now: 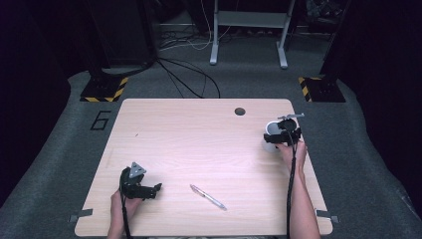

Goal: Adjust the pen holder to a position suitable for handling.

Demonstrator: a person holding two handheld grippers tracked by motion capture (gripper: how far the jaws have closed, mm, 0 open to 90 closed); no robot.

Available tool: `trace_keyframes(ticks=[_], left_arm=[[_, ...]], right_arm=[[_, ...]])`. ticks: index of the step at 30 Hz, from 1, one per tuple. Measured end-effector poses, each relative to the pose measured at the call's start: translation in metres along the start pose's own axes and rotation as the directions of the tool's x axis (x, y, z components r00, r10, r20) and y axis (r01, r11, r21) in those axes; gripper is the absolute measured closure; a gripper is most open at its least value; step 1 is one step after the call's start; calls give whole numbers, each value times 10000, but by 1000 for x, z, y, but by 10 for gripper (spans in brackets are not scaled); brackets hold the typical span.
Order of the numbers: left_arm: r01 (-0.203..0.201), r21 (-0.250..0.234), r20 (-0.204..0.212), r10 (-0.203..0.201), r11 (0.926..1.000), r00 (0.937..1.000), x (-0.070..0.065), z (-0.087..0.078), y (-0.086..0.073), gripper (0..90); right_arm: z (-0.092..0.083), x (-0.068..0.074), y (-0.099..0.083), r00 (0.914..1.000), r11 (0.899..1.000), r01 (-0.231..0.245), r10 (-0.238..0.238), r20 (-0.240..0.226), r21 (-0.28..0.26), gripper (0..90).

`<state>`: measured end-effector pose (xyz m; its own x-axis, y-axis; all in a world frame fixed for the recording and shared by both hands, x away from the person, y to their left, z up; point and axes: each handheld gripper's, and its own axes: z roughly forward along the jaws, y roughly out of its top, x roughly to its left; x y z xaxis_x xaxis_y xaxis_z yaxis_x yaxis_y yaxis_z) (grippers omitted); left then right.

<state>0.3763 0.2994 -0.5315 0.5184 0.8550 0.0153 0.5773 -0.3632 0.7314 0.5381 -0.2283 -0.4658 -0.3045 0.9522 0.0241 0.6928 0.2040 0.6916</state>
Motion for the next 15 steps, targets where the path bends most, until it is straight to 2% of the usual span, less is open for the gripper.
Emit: trace_keyframes(ticks=[2,9,11,12,15], left_arm=[[-111,79,8,111,9999,9999,1,0,0,24],[-7,24,0,7,10000,10000,0,0,0,26],[-20,14,10,20,10000,10000,0,0,0,26],[-20,19,-12,20,10000,10000,0,0,0,31],[-28,-3,-14,28,10000,10000,0,0,0,31]], right_arm=[[1,1,2,10000,10000,-1,1,-2,96,59],[3,11,5,9997,9997,138,-134,-219,198,59],[5,16,8,9993,9993,255,-247,-292,263,59],[7,23,9,9980,9985,492,-482,-398,250,59],[9,29,11,9971,9978,615,-602,-465,256,59]])
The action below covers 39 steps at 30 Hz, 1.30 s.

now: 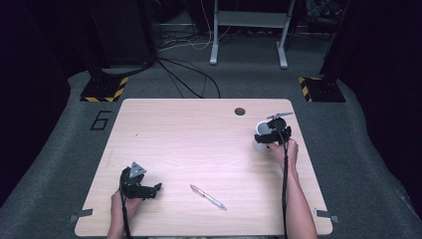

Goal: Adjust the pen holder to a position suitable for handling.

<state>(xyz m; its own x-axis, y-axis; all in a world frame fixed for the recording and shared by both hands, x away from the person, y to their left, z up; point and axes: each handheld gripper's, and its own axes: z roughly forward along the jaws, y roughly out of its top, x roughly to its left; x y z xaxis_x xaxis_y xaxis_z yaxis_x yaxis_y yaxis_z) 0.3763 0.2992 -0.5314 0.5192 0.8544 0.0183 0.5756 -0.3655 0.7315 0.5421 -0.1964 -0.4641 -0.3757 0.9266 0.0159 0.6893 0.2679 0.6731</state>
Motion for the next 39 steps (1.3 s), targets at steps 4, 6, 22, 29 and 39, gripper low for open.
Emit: trace_keyframes(ticks=[4,6,22,29,39], left_arm=[[11,18,1,-11,10000,10000,0,0,0,32],[7,15,7,-7,10000,10000,0,0,0,32],[38,9,9,-38,10000,10000,0,0,0,33],[25,7,7,-25,10000,10000,0,0,0,33],[73,2,33,-73,10000,10000,0,0,0,33]], right_arm=[[3,13,3,9997,9998,176,-177,-196,-54,58],[5,17,5,9994,9997,228,-228,-247,-36,59],[11,47,11,9944,9969,791,-792,-697,-37,58],[18,66,16,9872,9927,1198,-1205,-1040,-135,59],[29,99,25,9719,9848,1712,-1736,-1587,-288,57]])
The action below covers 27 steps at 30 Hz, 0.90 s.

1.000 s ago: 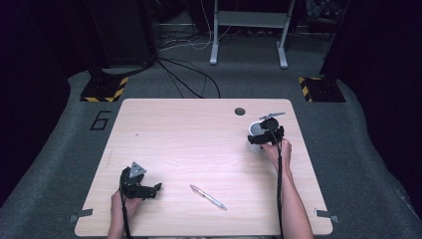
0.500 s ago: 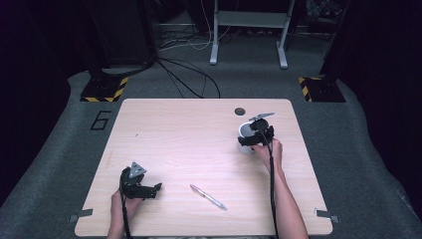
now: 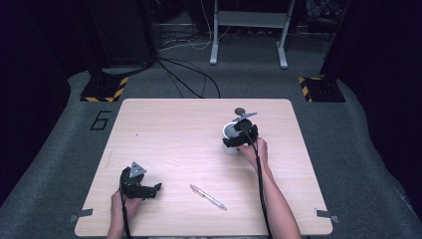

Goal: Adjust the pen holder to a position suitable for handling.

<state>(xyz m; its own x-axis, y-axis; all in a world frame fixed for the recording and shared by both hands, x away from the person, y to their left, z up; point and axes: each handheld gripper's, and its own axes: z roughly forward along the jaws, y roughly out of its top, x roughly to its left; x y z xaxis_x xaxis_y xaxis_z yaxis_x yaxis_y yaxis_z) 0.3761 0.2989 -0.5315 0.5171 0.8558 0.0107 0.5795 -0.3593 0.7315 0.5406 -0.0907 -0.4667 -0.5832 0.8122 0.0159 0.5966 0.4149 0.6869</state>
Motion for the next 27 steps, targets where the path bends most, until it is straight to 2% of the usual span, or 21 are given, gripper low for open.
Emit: trace_keyframes(ticks=[3,4,6,13,18,20,22,24,25,26,27], left_arm=[[-53,8,-31,53,10000,10000,0,0,0,33],[-58,10,-27,58,10000,10000,0,0,0,33],[-51,8,-29,51,10000,10000,0,0,0,33],[-49,7,-26,49,10000,10000,0,0,0,33],[-56,9,-26,56,10000,10000,0,0,0,33],[-55,7,-27,55,10000,10000,0,0,0,33],[-60,11,-25,60,10000,10000,0,0,0,33],[-60,11,-22,60,10000,10000,0,0,0,33],[-62,12,-23,62,10000,10000,0,0,0,33],[-67,12,-21,67,10000,10000,1,0,0,33],[-70,13,-22,70,10000,10000,0,0,0,33]], right_arm=[[4,9,3,9997,9999,148,-149,-198,-53,57],[7,15,7,9986,9993,369,-369,-388,-8,57],[8,17,8,9984,9991,421,-422,-380,-30,57],[19,37,17,9927,9961,880,-885,-826,-87,57],[25,46,22,9910,9955,933,-945,-947,-171,57],[29,51,27,9888,9938,1088,-1107,-997,-244,57],[32,54,27,9857,9911,1260,-1300,-1076,-434,56],[33,56,28,9884,9929,1089,-1133,-1011,-483,54],[32,55,29,9852,9919,1237,-1263,-1156,-294,6],[30,55,30,9874,9923,1120,-1172,-1067,-537,0],[27,54,30,9858,9915,1124,-1196,-1177,-653,0]])
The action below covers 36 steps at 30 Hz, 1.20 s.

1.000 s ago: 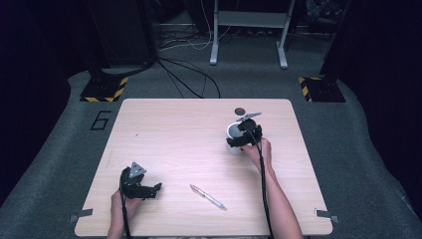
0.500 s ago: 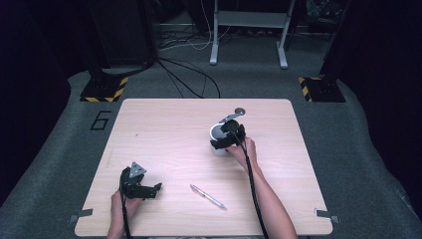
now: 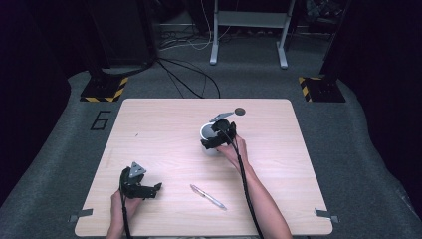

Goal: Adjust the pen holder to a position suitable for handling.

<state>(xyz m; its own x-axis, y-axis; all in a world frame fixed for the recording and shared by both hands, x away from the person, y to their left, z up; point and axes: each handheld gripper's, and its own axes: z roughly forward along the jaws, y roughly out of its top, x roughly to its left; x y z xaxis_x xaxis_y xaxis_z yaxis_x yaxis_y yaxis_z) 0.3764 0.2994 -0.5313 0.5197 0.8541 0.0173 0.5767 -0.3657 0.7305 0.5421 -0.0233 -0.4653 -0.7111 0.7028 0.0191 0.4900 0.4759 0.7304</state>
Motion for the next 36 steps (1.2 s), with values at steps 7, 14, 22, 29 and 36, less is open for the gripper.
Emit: trace_keyframes(ticks=[7,14,22,29,36], left_arm=[[-30,86,83,29,10000,10000,1,0,1,30],[40,68,32,-40,10000,10000,1,2,3,30],[51,-49,20,-51,10000,10000,2,4,3,25],[-573,161,495,565,9982,9972,0,4,5,2],[-960,-172,768,970,9952,9923,-6,3,10,3]], right_arm=[[-38,1,-14,9999,9964,-102,97,-59,-838,0],[-76,-4,-44,9990,9916,-314,351,270,-1258,0],[-118,-29,-114,9812,9852,-1410,1522,1185,-976,0],[-145,-51,-180,9446,9628,-2456,2639,1953,-1128,0],[-158,-63,-220,9173,9486,-3064,3164,2418,-790,0]])
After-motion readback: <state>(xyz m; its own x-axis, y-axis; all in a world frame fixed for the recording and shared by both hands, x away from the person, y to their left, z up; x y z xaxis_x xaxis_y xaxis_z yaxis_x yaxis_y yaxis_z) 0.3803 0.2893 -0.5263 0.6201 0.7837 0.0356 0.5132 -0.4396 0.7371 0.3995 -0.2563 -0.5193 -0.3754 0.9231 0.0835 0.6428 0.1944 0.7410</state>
